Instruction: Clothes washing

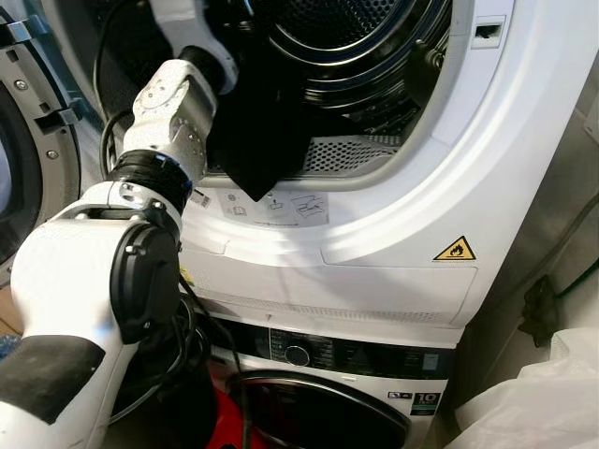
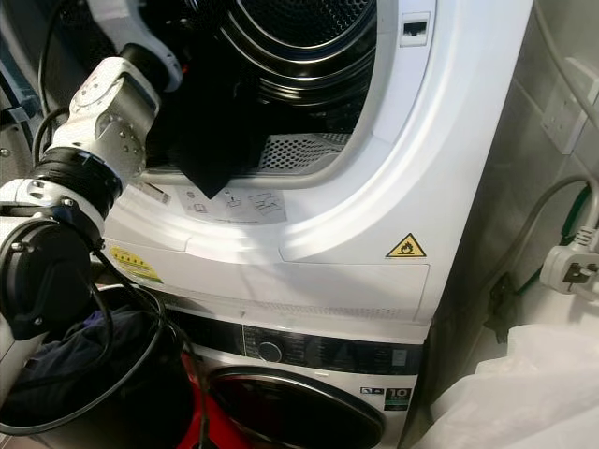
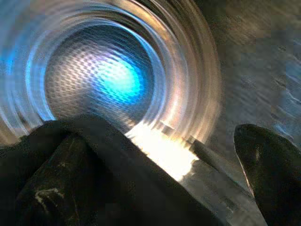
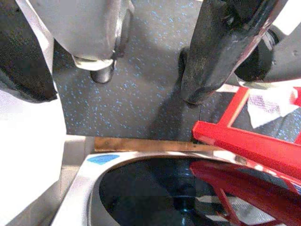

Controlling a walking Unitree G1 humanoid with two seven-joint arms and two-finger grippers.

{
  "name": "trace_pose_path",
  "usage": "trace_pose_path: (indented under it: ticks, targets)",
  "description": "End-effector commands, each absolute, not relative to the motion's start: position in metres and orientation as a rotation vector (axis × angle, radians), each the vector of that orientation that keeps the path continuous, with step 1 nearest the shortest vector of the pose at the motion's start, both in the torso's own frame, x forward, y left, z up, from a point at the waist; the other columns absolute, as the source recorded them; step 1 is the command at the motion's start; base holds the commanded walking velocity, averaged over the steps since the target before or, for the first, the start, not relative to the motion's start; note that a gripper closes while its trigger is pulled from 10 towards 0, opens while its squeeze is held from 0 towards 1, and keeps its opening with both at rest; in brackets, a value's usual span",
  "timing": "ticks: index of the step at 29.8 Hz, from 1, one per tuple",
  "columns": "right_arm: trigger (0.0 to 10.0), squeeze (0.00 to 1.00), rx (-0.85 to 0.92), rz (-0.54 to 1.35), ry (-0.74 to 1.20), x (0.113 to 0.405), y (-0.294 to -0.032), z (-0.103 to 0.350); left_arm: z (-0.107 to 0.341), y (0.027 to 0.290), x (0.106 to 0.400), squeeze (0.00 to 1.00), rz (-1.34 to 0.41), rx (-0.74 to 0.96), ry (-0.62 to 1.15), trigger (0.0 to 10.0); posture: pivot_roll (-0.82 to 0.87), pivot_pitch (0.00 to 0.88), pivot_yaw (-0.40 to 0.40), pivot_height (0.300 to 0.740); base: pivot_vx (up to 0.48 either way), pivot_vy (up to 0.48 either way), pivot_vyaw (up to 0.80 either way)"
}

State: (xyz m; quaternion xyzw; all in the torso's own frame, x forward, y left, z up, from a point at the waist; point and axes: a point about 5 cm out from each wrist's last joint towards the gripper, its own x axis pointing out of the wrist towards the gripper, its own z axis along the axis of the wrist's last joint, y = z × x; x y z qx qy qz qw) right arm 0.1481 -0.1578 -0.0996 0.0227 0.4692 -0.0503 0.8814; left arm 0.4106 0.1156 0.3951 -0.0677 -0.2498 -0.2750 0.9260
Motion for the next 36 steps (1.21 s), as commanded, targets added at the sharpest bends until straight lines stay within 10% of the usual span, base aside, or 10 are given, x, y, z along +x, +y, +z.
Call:
trace_pose_path:
  ticks: [1,26,36]
  targets:
    - [10.0,0.0,0.055,-0.096,0.98,0.148,-0.152,-0.1,0.375,0.099,0.41,0.0,-0.753,0.036,-0.399,10.0,-0.04,0.0,0.159,0.74,0.0,0.0,0.0]
    - [10.0,0.0,0.055,-0.049,0.975,0.155,-0.141,-0.098,0.38,0.13,0.39,0.0,-0.906,-0.063,-0.633,10.0,0.0,0.0,0.163,0.74,0.0,0.0,0.0]
    - [10.0,0.0,0.061,-0.052,0.973,0.155,-0.141,-0.098,0.315,0.123,0.327,0.0,-0.955,-0.019,-0.543,10.0,0.04,0.0,0.171,0.74,0.0,0.0,0.0]
